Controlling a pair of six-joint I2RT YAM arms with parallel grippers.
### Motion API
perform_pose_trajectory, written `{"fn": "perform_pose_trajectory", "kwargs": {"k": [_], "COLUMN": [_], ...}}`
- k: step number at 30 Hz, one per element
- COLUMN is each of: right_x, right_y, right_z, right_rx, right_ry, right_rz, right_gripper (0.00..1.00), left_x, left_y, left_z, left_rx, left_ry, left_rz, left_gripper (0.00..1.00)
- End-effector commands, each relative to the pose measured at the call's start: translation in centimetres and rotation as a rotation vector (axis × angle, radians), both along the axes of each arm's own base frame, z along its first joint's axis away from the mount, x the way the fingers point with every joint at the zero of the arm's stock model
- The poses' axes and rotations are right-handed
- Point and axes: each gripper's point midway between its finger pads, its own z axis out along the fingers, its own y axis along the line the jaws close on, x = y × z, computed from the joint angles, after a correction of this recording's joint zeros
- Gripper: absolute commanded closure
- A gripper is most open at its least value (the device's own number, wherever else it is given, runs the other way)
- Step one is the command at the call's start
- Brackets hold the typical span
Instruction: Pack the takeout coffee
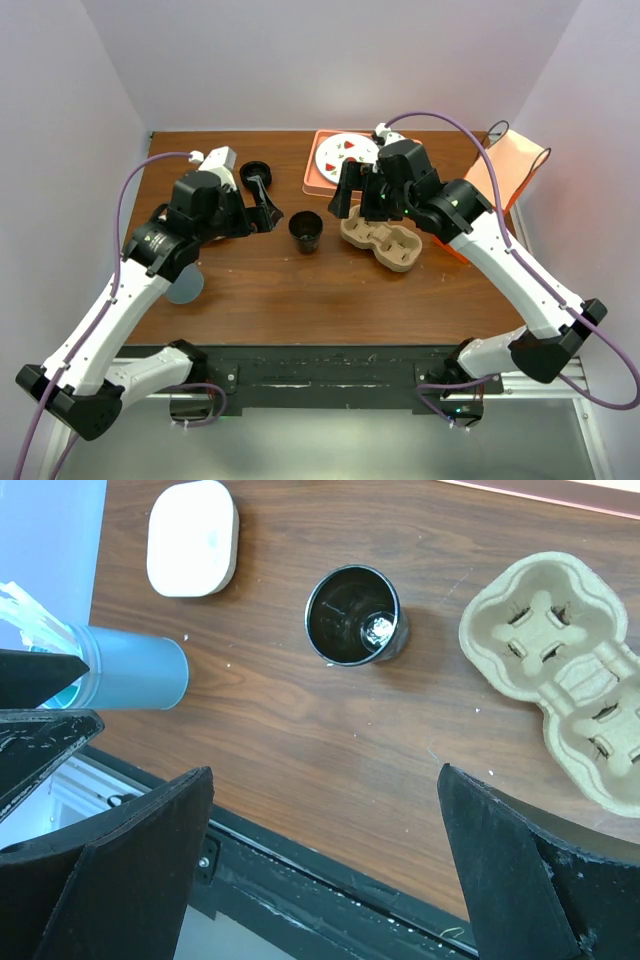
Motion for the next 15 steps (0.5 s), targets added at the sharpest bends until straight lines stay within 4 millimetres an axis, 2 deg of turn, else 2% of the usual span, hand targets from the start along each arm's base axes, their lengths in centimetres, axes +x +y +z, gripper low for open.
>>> {"fn": "perform_pose_trajectory", "kwargs": {"k": [1, 5, 8, 11, 12, 13, 15], "right_x": [0.1, 0.2, 0.5, 1.4, 1.7, 2.6, 3.2], "right_y": [-0.3, -0.2, -0.3, 0.5, 0.6, 1.2, 1.7], "right_z": [1.7, 1.4, 0.3, -1.5, -2.0, -3.5, -5.0], "right_rx": [0.022, 0.013, -0.023, -0.063, -0.080, -0.108, -0.143], "right_ry": [-0.040, -0.034, -0.009, 0.028, 0.038, 0.068, 0.100], "right_rz": [-0.020, -0.017, -0.022, -0.018, -0.020, -0.024, -0.028], "right_gripper": [0.01, 0.02, 0.04, 0.13, 0.19, 0.23, 0.33], "left_x": [0.0, -0.1, -0.2, -0.5, -0.6, -0.7, -0.9], "left_y": [0.1, 0.2, 0.5, 0.9, 0.9, 0.9, 0.8], "left_z": [0.9, 1.1, 1.1, 0.8, 0.6, 0.6, 0.4], "left_rx": [-0.012, -0.011, -0.007, -0.001, 0.002, 0.002, 0.001], "left_ry": [-0.045, -0.051, -0.053, -0.046, -0.039, -0.037, -0.027], "left_rz": [-0.003, 0.000, 0.008, 0.021, 0.020, 0.019, 0.011], "left_gripper": [0.01, 0.01, 0.02, 0.01, 0.02, 0.02, 0.02]}}
